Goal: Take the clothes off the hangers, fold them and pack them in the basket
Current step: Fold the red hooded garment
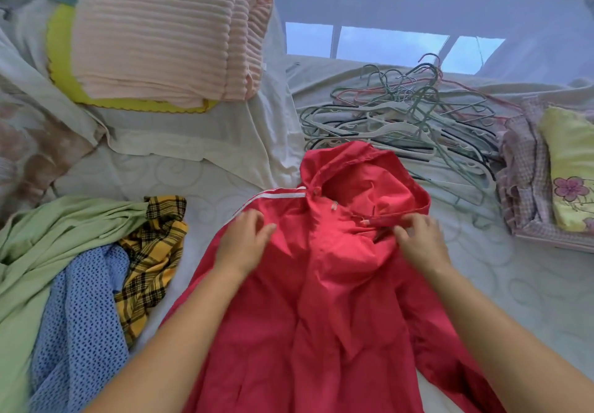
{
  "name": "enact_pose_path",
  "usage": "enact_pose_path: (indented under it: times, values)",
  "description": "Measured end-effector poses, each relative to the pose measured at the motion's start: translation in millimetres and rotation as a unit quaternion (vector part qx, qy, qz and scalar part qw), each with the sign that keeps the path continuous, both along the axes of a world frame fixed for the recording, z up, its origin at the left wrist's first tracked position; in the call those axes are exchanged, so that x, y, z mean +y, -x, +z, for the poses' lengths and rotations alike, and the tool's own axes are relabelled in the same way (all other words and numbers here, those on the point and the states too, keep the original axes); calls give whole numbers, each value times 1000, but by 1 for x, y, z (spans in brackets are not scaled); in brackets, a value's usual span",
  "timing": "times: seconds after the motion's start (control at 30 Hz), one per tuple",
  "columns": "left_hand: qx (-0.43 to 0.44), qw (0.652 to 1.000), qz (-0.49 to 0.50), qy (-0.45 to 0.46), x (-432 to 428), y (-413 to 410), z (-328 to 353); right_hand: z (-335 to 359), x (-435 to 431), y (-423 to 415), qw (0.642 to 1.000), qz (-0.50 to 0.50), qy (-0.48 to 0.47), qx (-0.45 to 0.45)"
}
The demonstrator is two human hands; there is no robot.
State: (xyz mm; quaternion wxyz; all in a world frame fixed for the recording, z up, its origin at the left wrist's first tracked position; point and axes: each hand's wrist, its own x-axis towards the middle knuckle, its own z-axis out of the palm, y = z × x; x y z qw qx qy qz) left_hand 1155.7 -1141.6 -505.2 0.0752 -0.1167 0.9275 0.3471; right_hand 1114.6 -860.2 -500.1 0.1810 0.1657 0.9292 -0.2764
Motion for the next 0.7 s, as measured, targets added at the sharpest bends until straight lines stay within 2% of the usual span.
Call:
enact_pose_path:
  times: [0.03, 0.07, 0.13, 0.23, 0.3, 0.37, 0.4, 0.47, 0.5, 0.53, 0.6, 0.67, 0.7]
  values:
    - [-1, 998, 13, 61, -7, 16, -8, -9, 11, -4, 1000, -7, -7, -19]
    - [-10, 995, 20, 95, -10, 31, -17, -16, 15, -10, 997, -34, 47, -44]
    - [-59, 992, 13, 109, -8, 53, -33, -27, 18, -20, 978, -82, 163, -102]
    - [-163, 981, -16, 107, -8, 61, -55, -27, 34, -32, 966, -101, 221, -88]
    - [-147, 986, 3, 72, -15, 57, -52, -11, 66, -42, 978, -122, 167, -8]
    - [-91, 994, 54, -22, -21, 49, -35, 11, 107, -57, 986, -143, 59, 69]
    - [-83, 990, 65, -94, -23, 43, -23, 21, 127, -66, 987, -144, 20, 67]
    - [-134, 967, 43, -214, -19, 26, 2, 33, 150, -90, 995, -79, -42, -47]
    - [-177, 962, 6, -206, -15, 16, 11, 33, 154, -99, 991, -34, -59, -118]
    - [-225, 962, -40, -149, -10, 5, 16, 29, 152, -105, 985, -5, -55, -163]
    - [-301, 947, -111, -33, 0, -17, 18, 17, 136, -104, 989, 30, -1, -143]
    - [-312, 941, -129, -4, 6, -33, 25, 5, 107, -92, 988, 16, 61, -142]
    - [-285, 949, -132, -6, 7, -39, 33, 2, 94, -88, 982, 29, 71, -173]
